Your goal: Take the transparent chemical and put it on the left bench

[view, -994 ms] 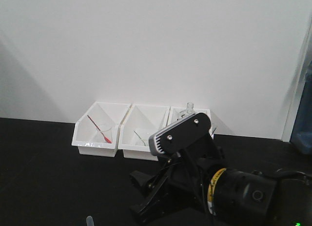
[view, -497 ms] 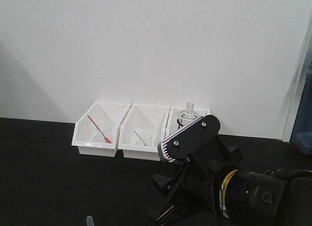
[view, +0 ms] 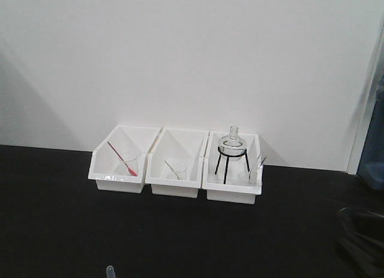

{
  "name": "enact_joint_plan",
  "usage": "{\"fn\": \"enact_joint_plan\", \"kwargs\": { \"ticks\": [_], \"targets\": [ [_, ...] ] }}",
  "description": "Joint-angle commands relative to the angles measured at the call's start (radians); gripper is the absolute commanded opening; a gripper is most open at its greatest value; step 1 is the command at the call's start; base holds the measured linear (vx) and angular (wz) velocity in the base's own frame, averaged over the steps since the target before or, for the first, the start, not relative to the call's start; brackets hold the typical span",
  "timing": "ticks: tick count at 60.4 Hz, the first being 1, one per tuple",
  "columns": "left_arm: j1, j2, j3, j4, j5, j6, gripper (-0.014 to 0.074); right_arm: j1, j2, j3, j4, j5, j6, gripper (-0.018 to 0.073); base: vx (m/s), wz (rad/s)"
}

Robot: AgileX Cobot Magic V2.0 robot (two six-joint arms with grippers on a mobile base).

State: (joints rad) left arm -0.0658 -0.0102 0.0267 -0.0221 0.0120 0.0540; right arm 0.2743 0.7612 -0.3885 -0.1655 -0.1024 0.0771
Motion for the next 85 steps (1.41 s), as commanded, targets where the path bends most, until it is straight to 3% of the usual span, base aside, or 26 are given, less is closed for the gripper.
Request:
{"fn": "enact_joint_plan", "kwargs": {
  "ticks": [1, 8, 17, 29, 37, 85],
  "targets": [
    [-0.002, -0.019, 0.016, -0.001, -0.078, -0.008, -0.0003, -0.113, -0.170, 0.098, 0.041, -0.090, -0.033, -0.0007, 0.00, 0.00],
    [-0.002, -0.019, 0.016, -0.001, -0.078, -0.008, -0.0003, -0.227, -0.375, 0.212, 0.036, 0.021, -0.033, -0.0007, 0.00, 0.00],
    [-0.002, -0.019, 0.016, -0.001, -0.078, -0.008, -0.0003, -0.277, -0.579, 0.303, 0.037, 0.146, -0.033, -0.0007, 0.00, 0.00],
    [-0.002, -0.019, 0.016, -0.001, -0.078, -0.008, -0.0003, -0.277, -0.696, 0.430, 0.040, 0.097, -0.033, -0.0007, 0.00, 0.00],
    [-0.002, -0.019, 0.016, -0.001, -0.078, -0.008, -0.0003, -0.277, -0.788, 0.427, 0.049, 0.126, -0.032, -0.0007, 0.00, 0.00],
    [-0.002, -0.019, 0.016, -0.001, -0.078, -0.008, -0.0003, -0.276, -0.776, 0.427, 0.047, 0.114, -0.032, -0.0007, 0.00, 0.00]
  ]
}}
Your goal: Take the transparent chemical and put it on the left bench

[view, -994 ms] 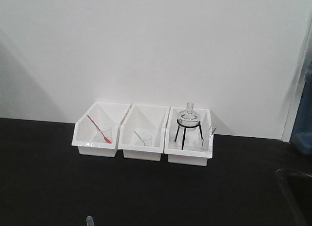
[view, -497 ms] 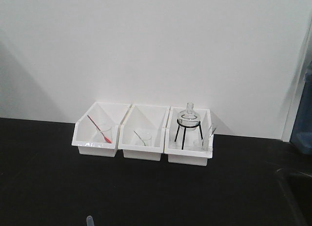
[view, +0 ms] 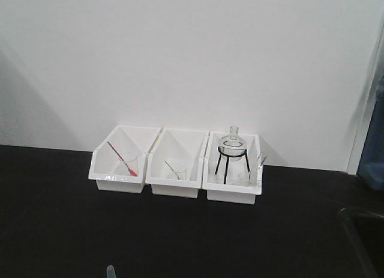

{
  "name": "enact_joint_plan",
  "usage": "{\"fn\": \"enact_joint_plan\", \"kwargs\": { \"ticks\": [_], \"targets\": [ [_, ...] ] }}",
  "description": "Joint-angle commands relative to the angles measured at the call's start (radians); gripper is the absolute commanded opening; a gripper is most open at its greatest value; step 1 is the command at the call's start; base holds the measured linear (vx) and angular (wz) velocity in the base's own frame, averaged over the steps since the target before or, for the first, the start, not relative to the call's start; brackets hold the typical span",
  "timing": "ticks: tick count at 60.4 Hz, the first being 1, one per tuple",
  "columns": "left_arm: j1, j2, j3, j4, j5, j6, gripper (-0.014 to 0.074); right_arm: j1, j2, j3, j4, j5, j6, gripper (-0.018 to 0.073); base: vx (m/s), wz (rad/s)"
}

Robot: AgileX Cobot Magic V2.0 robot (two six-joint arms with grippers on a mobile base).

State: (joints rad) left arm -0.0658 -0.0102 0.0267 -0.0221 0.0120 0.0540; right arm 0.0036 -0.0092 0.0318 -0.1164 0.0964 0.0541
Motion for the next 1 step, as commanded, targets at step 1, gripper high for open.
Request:
{"fn": "enact_joint_plan", "kwargs": {
  "ticks": [1],
  "targets": [
    [-0.002, -0.019, 0.016, -0.001, -0.078, -0.008, -0.0003, -0.006, -0.005, 0.006, -0.002, -0.085, -0.009, -0.0007, 0.00, 0.00]
  ]
}}
